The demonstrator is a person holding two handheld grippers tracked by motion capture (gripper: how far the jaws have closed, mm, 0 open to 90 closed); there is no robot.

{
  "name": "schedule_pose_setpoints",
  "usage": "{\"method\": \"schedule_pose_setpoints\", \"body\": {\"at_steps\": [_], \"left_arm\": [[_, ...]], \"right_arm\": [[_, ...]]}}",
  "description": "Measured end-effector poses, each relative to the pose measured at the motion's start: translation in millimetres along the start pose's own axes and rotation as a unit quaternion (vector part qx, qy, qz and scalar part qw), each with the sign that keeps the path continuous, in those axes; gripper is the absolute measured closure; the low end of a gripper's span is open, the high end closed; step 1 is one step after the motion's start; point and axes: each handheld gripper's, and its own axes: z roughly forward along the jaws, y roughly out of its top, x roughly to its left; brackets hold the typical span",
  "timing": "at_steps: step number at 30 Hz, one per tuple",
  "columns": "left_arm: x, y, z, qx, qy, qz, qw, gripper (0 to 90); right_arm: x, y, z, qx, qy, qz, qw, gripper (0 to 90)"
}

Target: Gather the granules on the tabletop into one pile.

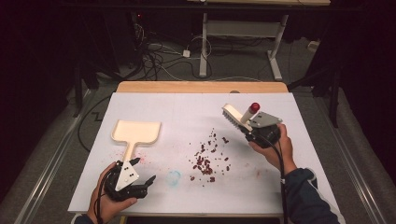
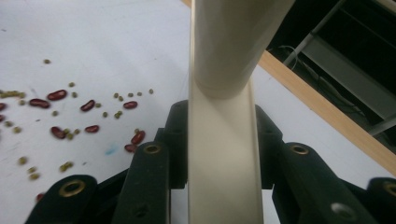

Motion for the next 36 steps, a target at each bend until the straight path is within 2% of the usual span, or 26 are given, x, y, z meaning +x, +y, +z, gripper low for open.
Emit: {"method": "schedule_pose_setpoints", "body": {"at_steps": [1,2,5,6,8,11,14,16,18,19,21,23,29,33,34,36], "left_arm": [[0.6,0.1,0.3,0.001,0.000,-0.001,1.0000,21.9],[0.9,0.2,0.8,0.002,0.000,0.000,1.0000,21.9],[0.1,-0.3,1.2,0.005,-0.001,0.003,1.0000,21.9],[-0.1,-1.4,0.4,0.004,-0.003,-0.001,1.0000,21.9],[0.8,-2.8,-0.7,0.003,0.001,0.002,1.0000,21.9],[1.7,-4.1,-2.0,0.005,0.002,0.001,1.0000,21.9],[1.0,-4.6,-3.9,0.005,0.004,-0.001,1.0000,21.9],[0.5,-5.0,-4.4,0.006,0.004,0.000,1.0000,21.9],[0.4,-5.7,-4.4,0.009,0.004,0.000,1.0000,21.9],[0.4,-5.7,-4.4,0.009,0.004,0.000,1.0000,21.9],[0.2,-6.2,-4.9,0.010,0.003,0.000,0.9999,21.9],[0.2,-6.2,-5.2,0.009,0.003,0.000,1.0000,21.9],[-0.5,-5.5,-3.9,0.012,-0.002,0.003,0.9999,21.9],[-0.8,-4.6,-3.3,0.011,-0.005,0.003,0.9999,21.9],[-0.8,-4.3,-3.1,0.011,-0.005,0.003,0.9999,21.9],[-1.2,-3.9,-2.6,0.011,-0.006,0.003,0.9999,21.9]], "right_arm": [[0.0,0.0,0.0,0.000,0.000,0.000,1.0000,67.6],[3.1,4.0,15.6,0.015,-0.006,-0.016,0.9997,67.6],[13.0,8.8,39.5,0.035,-0.018,-0.048,0.9981,67.7],[16.8,9.5,46.5,0.044,-0.011,-0.049,0.9977,67.7],[24.6,12.6,55.9,0.043,0.013,-0.049,0.9978,67.7],[40.7,20.8,63.2,0.054,0.015,-0.081,0.9952,67.8],[51.9,22.8,69.1,0.058,0.032,-0.096,0.9933,67.6],[56.2,22.7,68.7,0.063,0.036,-0.107,0.9916,67.6],[56.4,21.6,66.0,0.059,0.053,-0.107,0.9911,67.5],[56.4,21.6,66.0,0.059,0.053,-0.107,0.9911,67.5],[54.5,19.5,59.0,0.045,0.079,-0.106,0.9902,67.5],[54.5,17.7,53.4,0.038,0.095,-0.107,0.9890,67.5],[61.8,10.3,35.1,0.020,0.143,-0.129,0.9812,67.4],[66.9,5.9,26.2,0.016,0.153,-0.137,0.9786,67.3],[69.9,4.3,20.5,0.012,0.162,-0.142,0.9764,67.3],[74.2,2.6,14.6,0.012,0.166,-0.149,0.9748,67.3]]}}
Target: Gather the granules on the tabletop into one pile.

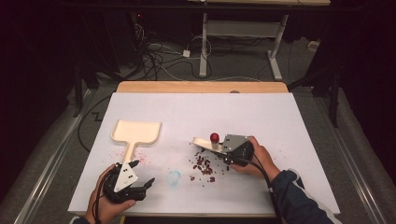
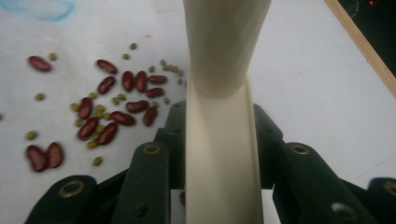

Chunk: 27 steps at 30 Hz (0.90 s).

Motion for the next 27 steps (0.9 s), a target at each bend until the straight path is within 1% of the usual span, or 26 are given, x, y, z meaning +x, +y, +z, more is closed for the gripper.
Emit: {"method": "schedule_pose_setpoints", "body": {"at_steps": [2,4,5,8,11,12,13,14,15,16,17,18,19,20,21,22,23,25,26,27], "left_arm": [[-0.5,0.5,0.4,0.001,-0.001,0.001,1.0000,21.9],[-1.5,1.0,0.3,0.000,-0.002,0.003,1.0000,21.9],[-1.5,1.0,0.3,0.000,-0.002,0.003,1.0000,21.9],[-1.9,1.2,-0.2,-0.001,-0.001,0.004,1.0000,21.9],[-1.2,1.1,-0.6,-0.001,0.000,0.005,1.0000,21.9],[-0.8,1.0,-0.9,-0.002,0.000,0.005,1.0000,21.9],[0.0,1.1,-1.6,-0.002,0.003,0.004,1.0000,21.9],[0.0,1.1,-1.6,-0.002,0.003,0.004,1.0000,21.9],[0.4,1.1,-2.2,-0.003,0.005,0.004,1.0000,21.9],[1.0,1.1,-2.8,-0.005,0.006,0.003,1.0000,21.8],[1.7,1.2,-3.7,-0.004,0.009,0.005,0.9999,21.8],[2.2,0.9,-4.8,-0.002,0.010,0.001,0.9999,21.9],[3.4,0.8,-6.0,-0.005,0.012,-0.002,0.9999,21.8],[5.2,0.9,-7.4,-0.010,0.017,0.000,0.9998,21.9],[6.7,0.8,-9.2,-0.013,0.021,-0.002,0.9997,21.9],[10.4,0.5,-13.0,-0.018,0.027,-0.005,0.9994,21.8],[10.4,0.5,-13.0,-0.018,0.027,-0.005,0.9994,21.9],[14.2,-0.6,-16.3,-0.023,0.036,-0.010,0.9990,21.8],[16.4,-1.3,-17.9,-0.023,0.042,-0.012,0.9988,21.8],[20.4,-3.3,-21.5,-0.025,0.049,-0.027,0.9981,21.8]], "right_arm": [[5.1,-0.1,-3.6,0.002,0.000,-0.013,0.9999,67.4],[7.8,0.1,-6.5,0.003,-0.009,-0.021,0.9997,67.5],[8.0,0.5,-8.1,0.004,-0.012,-0.022,0.9997,67.6],[5.1,3.0,-13.4,-0.003,-0.035,-0.024,0.9991,67.7],[1.7,5.6,-22.5,-0.018,-0.051,-0.018,0.9984,67.7],[1.7,5.6,-22.5,-0.018,-0.051,-0.018,0.9984,67.7],[0.0,7.6,-30.5,-0.032,-0.049,-0.009,0.9982,67.7],[0.0,7.6,-30.5,-0.032,-0.049,-0.009,0.9982,67.7],[1.5,10.6,-39.5,-0.049,-0.042,0.003,0.9979,67.7],[3.7,12.8,-44.1,-0.057,-0.034,0.005,0.9978,67.7],[3.7,12.8,-44.1,-0.057,-0.034,0.005,0.9978,67.7],[10.8,17.6,-52.3,-0.075,-0.006,0.011,0.9971,67.7],[16.1,20.1,-55.6,-0.083,0.009,0.014,0.9965,67.7],[21.3,22.3,-58.3,-0.088,0.029,0.015,0.9956,67.7],[27.5,24.4,-59.8,-0.094,0.054,0.025,0.9938,67.7],[33.7,25.9,-60.2,-0.097,0.077,0.029,0.9918,67.7],[40.2,27.5,-59.6,-0.096,0.096,0.031,0.9902,67.7],[51.1,29.8,-55.8,-0.091,0.131,0.038,0.9865,67.7],[51.1,29.8,-55.8,-0.091,0.131,0.038,0.9865,67.7],[59.2,31.7,-50.4,-0.087,0.163,0.045,0.9818,67.7]]}}
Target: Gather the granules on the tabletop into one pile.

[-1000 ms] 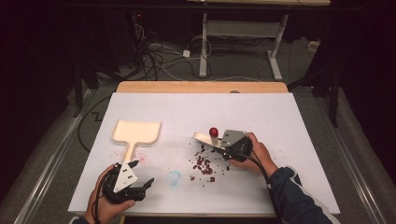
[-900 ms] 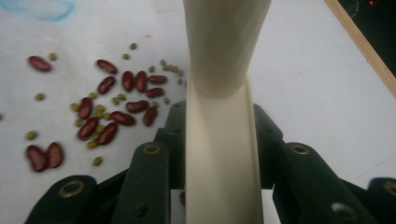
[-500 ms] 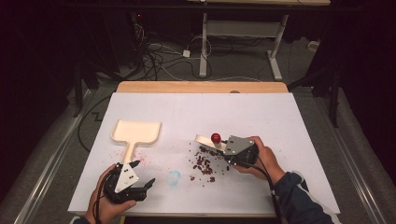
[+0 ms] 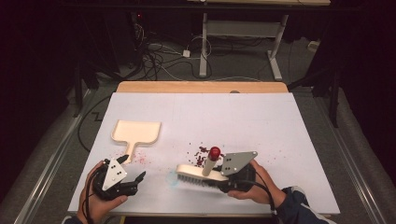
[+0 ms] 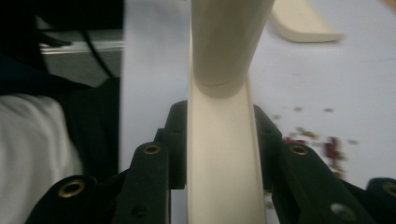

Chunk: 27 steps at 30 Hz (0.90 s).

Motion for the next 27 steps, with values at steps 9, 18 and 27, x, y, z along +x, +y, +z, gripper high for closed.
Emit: {"method": "schedule_pose_setpoints", "body": {"at_steps": [9,18,27], "left_arm": [[4.4,-4.0,3.0,-0.005,-0.023,-0.038,0.9990,21.9],[-5.3,-3.9,12.2,0.017,-0.037,-0.016,0.9991,21.9],[-8.8,-3.4,16.5,0.024,-0.045,-0.006,0.9987,22.1]], "right_arm": [[6.4,-5.9,33.6,0.012,0.040,0.031,0.9986,67.7],[-26.0,-16.7,33.1,0.018,-0.009,0.072,0.9972,67.3],[-48.1,-23.2,26.3,0.013,-0.049,0.106,0.9931,67.2]]}}
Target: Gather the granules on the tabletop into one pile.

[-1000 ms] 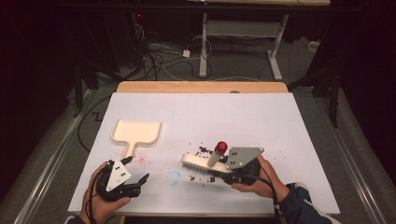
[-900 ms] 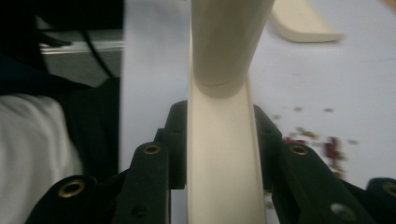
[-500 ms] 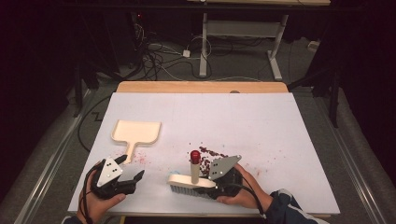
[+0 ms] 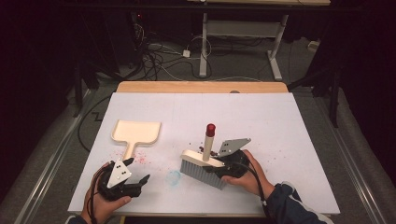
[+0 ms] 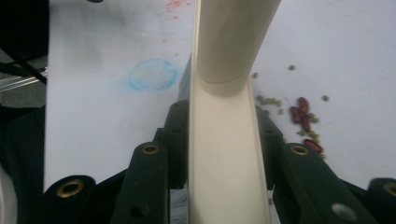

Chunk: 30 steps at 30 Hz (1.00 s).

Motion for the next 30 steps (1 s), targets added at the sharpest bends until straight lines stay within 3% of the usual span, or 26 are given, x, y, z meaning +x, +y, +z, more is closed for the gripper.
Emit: {"method": "schedule_pose_setpoints", "body": {"at_steps": [7,12,16,22,23,26,30], "left_arm": [[-1.0,0.5,1.1,0.002,-0.001,0.002,1.0000,22.1],[-0.5,0.7,1.2,0.002,-0.002,0.001,1.0000,22.1],[-0.2,0.4,-0.1,0.000,0.000,0.001,1.0000,22.1],[0.4,0.5,-1.5,-0.003,0.003,0.001,1.0000,22.1],[0.5,0.8,-1.4,-0.003,0.003,0.001,1.0000,22.1],[0.7,1.5,-1.3,-0.004,0.003,0.001,1.0000,22.1],[0.5,2.0,-0.7,-0.005,0.002,0.003,1.0000,22.1]], "right_arm": [[-8.5,2.5,-11.4,-0.006,-0.041,-0.003,0.9991,67.7],[-6.8,6.8,-23.9,-0.022,-0.039,-0.007,0.9990,67.8],[-2.6,10.3,-47.7,-0.041,-0.068,-0.024,0.9966,67.8],[-10.5,1.4,-65.9,-0.055,-0.105,-0.013,0.9928,67.7],[-16.0,-2.9,-67.0,-0.049,-0.137,-0.013,0.9893,67.7],[-20.4,-5.3,-65.0,-0.044,-0.155,-0.016,0.9867,67.7],[-26.7,-12.9,-52.1,-0.003,-0.216,-0.032,0.9759,67.8]]}}
